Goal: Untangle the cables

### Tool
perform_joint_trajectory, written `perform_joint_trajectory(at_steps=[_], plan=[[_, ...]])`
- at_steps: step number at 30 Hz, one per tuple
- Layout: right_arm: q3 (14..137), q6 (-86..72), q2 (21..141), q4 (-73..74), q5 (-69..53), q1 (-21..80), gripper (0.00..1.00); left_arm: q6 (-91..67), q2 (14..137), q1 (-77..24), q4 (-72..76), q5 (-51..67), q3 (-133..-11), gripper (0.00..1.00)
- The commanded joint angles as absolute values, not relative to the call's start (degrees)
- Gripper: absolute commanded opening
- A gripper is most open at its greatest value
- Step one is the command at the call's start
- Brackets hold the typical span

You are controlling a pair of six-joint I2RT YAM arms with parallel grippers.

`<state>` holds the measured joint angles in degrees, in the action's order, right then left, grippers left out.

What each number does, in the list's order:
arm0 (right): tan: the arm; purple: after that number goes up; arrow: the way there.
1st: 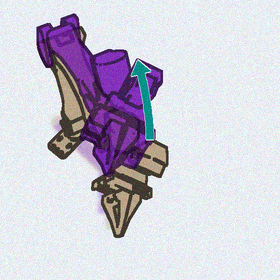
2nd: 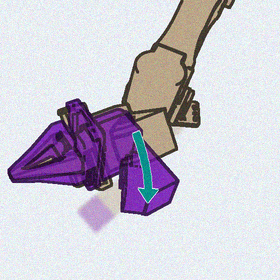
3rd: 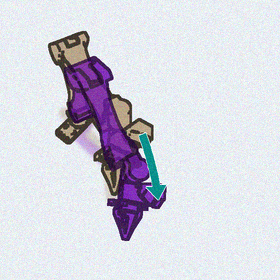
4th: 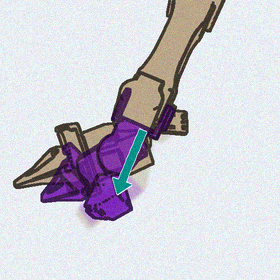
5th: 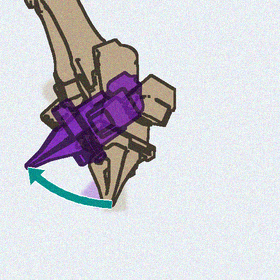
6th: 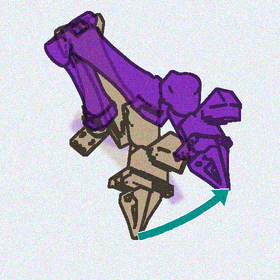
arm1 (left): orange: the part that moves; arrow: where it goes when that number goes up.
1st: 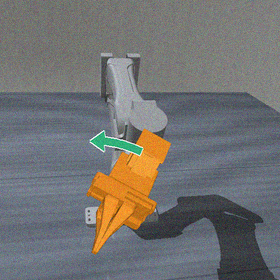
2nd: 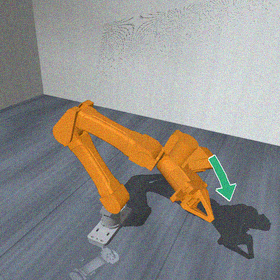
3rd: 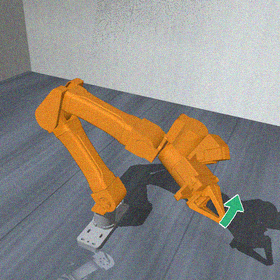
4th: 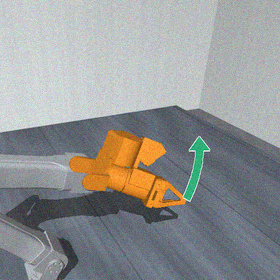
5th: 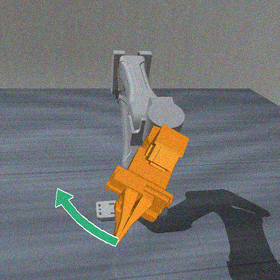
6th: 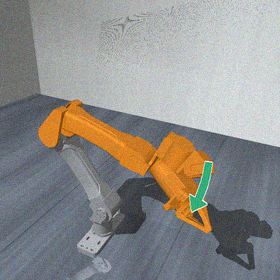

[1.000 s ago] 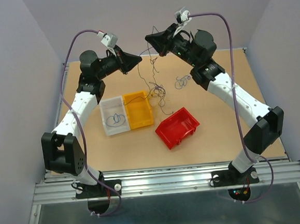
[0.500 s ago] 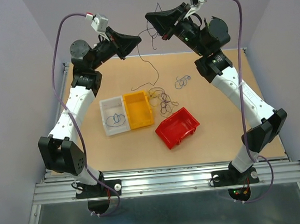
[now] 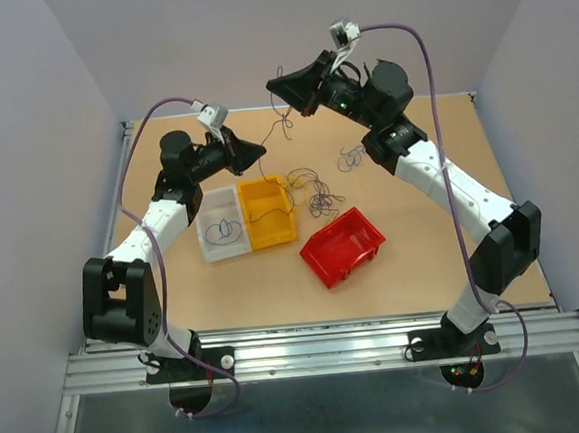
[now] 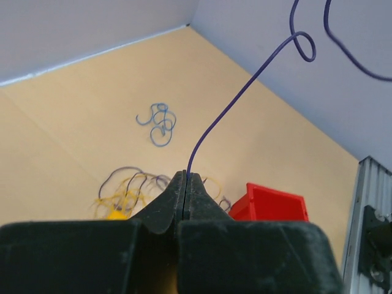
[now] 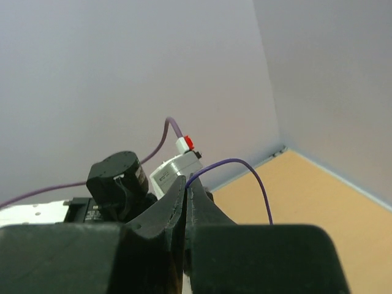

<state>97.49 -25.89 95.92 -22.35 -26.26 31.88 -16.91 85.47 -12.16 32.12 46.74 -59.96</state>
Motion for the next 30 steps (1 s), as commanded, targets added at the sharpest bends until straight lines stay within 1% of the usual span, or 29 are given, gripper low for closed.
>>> perform_joint_trajectory(at_steps=[1, 3, 4, 7, 16, 22, 26, 30], plan=[[90.74, -27.07, 93.00, -23.47, -30.59, 33.83, 0.01, -7.24, 79.98, -11.08, 33.42, 48.43, -55.82, 0.00], [87.90, -26.81, 92.64, -23.55, -30.76, 34.10, 0.01, -3.80, 79.02, -10.64, 29.55, 47.20, -55.46, 0.00], [85.11, -26.46, 92.38, -23.55, -30.94, 34.19, 0.01, -0.30, 78.84, -10.46, 25.27, 45.72, -55.37, 0.00], [81.31, -26.63, 93.24, -24.26, -30.94, 34.28, 0.01, 5.69, 77.70, -10.20, 20.50, 40.72, -53.80, 0.00], [76.11, -28.47, 100.54, -29.00, -33.48, 37.17, 0.01, 15.64, 75.94, -10.20, 12.23, 29.19, -50.19, 0.00], [73.84, -28.30, 106.07, -29.62, -32.61, 40.34, 0.00, 18.10, 74.18, -10.20, 11.25, 23.39, -47.73, 0.00], [72.25, -28.83, 108.81, -30.41, -32.44, 40.87, 0.00, 18.28, 73.65, -10.19, 11.16, 23.02, -47.29, 0.00], [69.70, -28.39, 108.63, -29.45, -26.91, 40.87, 0.01, 18.19, 74.18, -10.20, 10.90, 23.47, -47.55, 0.00]])
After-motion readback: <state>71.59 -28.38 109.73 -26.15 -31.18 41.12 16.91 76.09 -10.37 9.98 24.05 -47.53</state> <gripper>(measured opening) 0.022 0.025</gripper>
